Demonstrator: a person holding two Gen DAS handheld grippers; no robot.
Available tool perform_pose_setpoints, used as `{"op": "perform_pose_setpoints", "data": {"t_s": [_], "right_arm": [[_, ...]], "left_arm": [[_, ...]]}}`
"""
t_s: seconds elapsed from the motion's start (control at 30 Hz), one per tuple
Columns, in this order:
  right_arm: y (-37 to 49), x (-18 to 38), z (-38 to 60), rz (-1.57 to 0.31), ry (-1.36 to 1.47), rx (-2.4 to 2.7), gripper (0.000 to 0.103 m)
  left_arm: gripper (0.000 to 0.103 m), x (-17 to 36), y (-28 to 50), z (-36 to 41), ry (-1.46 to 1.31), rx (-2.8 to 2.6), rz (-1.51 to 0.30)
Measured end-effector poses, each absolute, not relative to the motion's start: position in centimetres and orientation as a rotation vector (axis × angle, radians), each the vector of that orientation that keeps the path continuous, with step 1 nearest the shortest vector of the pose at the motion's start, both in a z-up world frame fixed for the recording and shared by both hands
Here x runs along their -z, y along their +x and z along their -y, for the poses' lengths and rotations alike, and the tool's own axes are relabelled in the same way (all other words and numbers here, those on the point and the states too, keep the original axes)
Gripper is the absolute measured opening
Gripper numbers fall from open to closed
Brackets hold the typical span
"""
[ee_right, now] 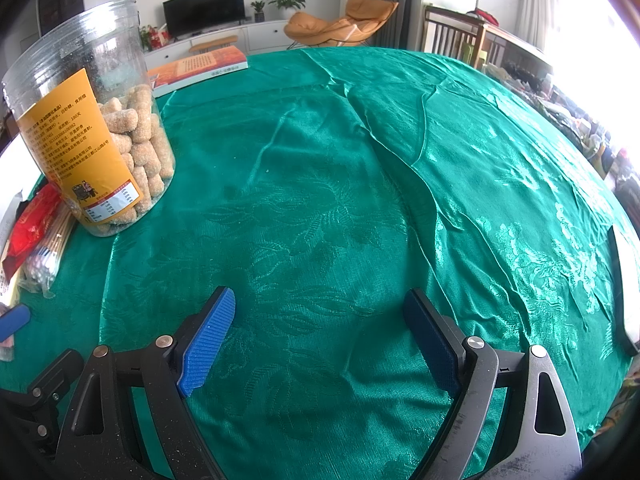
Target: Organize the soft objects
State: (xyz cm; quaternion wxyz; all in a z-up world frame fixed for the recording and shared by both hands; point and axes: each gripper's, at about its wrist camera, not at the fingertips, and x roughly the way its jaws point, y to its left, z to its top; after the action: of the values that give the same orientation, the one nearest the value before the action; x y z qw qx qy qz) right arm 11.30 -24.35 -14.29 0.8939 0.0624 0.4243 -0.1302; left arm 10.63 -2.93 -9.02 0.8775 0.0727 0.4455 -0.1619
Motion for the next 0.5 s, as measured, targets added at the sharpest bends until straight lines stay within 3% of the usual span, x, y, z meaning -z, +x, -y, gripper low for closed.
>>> {"op": "perform_pose_setpoints", "data": {"t_s": [0.5], "right_arm": [[11.30, 14.29, 24.35, -0.880, 0.130, 0.270, 0.088]], "left_arm": [[0.103, 9.05, 10.65, 2.94, 0.151, 0.338, -0.930]]}}
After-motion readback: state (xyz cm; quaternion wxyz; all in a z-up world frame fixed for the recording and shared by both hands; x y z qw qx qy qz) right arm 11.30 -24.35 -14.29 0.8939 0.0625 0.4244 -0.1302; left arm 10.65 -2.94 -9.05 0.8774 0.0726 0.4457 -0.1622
